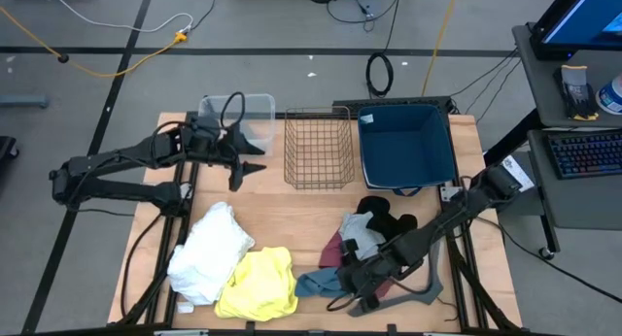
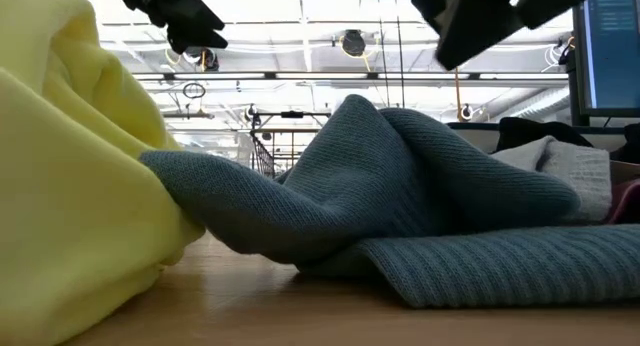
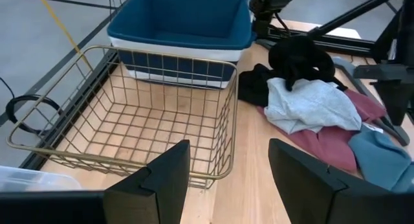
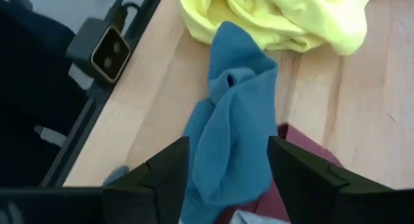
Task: Pick & Place Cloths
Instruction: Put the blue sock into the transparent container
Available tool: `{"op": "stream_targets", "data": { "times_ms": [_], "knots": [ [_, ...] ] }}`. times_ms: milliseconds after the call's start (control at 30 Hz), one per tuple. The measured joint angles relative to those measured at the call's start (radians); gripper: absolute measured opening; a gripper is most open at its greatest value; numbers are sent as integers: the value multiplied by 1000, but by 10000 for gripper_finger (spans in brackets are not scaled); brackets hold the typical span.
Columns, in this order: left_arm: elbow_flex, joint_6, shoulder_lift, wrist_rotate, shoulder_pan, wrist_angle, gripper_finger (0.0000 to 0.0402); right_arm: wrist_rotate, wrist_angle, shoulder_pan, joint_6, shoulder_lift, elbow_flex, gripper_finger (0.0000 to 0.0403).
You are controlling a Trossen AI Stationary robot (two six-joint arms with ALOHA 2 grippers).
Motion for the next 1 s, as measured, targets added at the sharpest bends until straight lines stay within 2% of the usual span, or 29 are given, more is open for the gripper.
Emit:
{"op": "stream_targets", "data": {
  "times_ms": [267, 567, 700, 1000],
  "knots": [
    [0, 0, 0, -2, -27, 0, 214, -30, 68, -11, 24, 77, 0, 226],
    [0, 0, 1, -3, -38, 0, 214, -33, 161, -30, 26, 126, 0, 227],
    [0, 0, 1, -6, -38, 0, 214, -83, 209, -43, 29, 166, 0, 227],
    [0, 0, 1, -6, -38, -1, 214, -80, 218, -78, 29, 227, 0, 221]
  ]
}}
